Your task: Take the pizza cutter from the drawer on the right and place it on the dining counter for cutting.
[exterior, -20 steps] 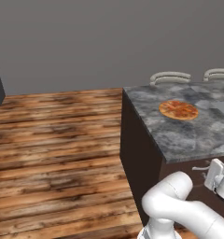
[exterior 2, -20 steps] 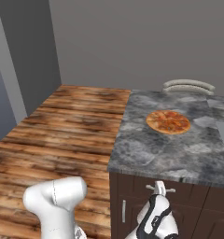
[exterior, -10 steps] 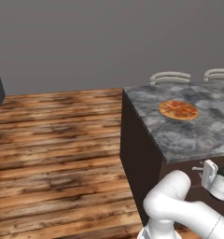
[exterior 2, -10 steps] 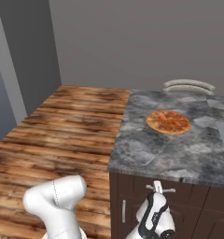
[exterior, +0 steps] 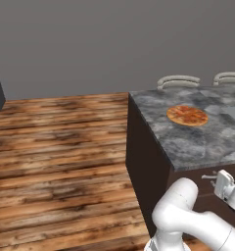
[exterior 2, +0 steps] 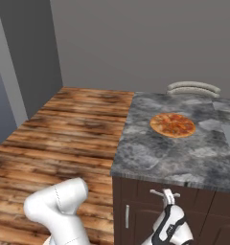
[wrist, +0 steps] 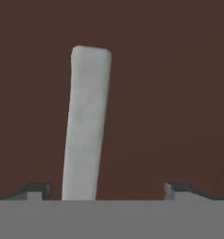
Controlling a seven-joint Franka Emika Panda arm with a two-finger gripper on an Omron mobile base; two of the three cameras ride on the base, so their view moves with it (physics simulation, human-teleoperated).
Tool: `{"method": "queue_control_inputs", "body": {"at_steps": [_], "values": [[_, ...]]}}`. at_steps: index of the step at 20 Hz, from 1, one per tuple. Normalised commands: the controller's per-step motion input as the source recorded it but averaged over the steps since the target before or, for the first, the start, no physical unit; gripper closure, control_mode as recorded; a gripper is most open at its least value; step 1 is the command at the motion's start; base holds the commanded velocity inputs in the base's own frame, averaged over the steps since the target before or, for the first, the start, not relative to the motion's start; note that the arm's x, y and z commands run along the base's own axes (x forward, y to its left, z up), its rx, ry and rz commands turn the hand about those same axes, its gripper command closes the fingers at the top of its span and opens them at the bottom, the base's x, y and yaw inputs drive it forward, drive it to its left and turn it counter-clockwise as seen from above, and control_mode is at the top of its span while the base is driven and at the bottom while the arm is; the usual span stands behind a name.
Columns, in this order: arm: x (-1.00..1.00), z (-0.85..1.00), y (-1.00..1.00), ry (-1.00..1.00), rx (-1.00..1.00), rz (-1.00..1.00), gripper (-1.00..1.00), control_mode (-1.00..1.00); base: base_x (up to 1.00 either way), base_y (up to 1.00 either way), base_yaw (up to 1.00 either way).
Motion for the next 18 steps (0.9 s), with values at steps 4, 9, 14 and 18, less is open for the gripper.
{"method": "queue_control_inputs", "body": {"at_steps": [4,9,14,18], "values": [[0.04,-0.01,0.18,0.03,0.0,0.0,1.0,-1.0,0.0,0.0,0.0],[0.02,0.0,0.01,0.06,0.0,0.0,1.0,-1.0,0.0,0.0,0.0],[0.0,0.0,0.0,0.0,0.0,0.0,1.0,-1.0,0.0,0.0,0.0],[-0.29,0.0,0.0,0.0,0.0,0.0,1.0,-1.0,0.0,0.0,0.0]]}}
